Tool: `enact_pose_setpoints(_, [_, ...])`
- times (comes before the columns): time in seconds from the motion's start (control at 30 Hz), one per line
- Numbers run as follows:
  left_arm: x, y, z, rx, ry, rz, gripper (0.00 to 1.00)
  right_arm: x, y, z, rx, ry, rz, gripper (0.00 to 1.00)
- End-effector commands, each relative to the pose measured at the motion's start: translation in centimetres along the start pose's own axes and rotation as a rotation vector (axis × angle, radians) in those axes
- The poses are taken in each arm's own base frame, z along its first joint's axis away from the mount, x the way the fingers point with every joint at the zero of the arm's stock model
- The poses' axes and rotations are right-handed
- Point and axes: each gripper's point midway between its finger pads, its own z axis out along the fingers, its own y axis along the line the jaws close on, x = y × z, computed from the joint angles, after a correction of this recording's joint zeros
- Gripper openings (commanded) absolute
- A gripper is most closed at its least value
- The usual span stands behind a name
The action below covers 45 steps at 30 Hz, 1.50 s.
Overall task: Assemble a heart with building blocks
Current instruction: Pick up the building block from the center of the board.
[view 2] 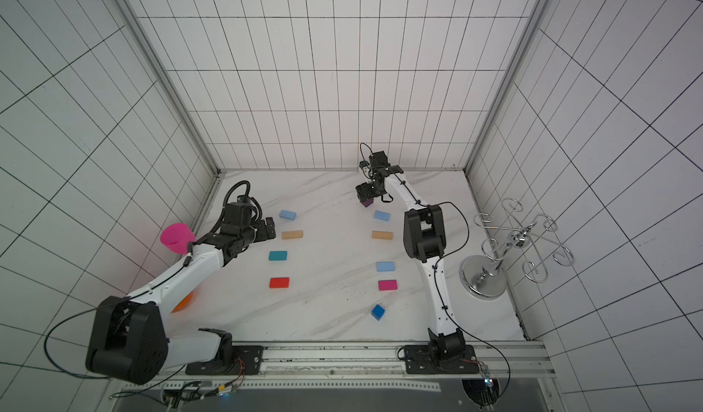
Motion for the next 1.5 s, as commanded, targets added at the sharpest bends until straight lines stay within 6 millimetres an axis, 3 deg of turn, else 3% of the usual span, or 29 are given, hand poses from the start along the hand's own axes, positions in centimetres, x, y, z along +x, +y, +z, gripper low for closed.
enact_pose_setpoints(0.0, [-0.4, 0.2, 0.0, -0.014, -0.001, 0.011, 0.99, 0.3, -0.8, 0.9, 0.027, 0.022, 0.014, 0.82])
enact_pose_setpoints(0.4, [-0.5, 0.6, 0.2, -0.027, -0.005, 0.008, 0.99, 1.8, 0.3, 2.2, 0.009, 0.094, 0.025, 0.76])
enact_pose_setpoints(0.6, [-0.5, 0.7, 0.3, -0.031, -0.005, 0.013, 0.99, 2.3, 0.6, 2.6, -0.004, 0.118, 0.033, 0.54])
enact_pose_setpoints(0.9, [-0.4, 0.7, 0.4, -0.03, -0.007, 0.008, 0.99, 3.6, 1.5, 3.1, -0.012, 0.159, 0.033, 0.6])
enact_pose_setpoints(1.03, [-0.3, 0.8, 0.4, -0.031, -0.005, 0.003, 0.99, 3.9, 1.3, 3.1, 0.003, 0.174, 0.039, 0.55])
enact_pose_setpoints(1.27, [0.0, 1.1, 0.3, -0.034, -0.005, 0.002, 0.99, 4.5, 1.0, 3.3, 0.037, 0.204, 0.052, 0.56])
enact_pose_setpoints(1.47, [0.1, 1.3, 0.3, -0.037, -0.005, 0.002, 0.99, 4.7, 1.1, 3.4, 0.041, 0.214, 0.044, 0.44])
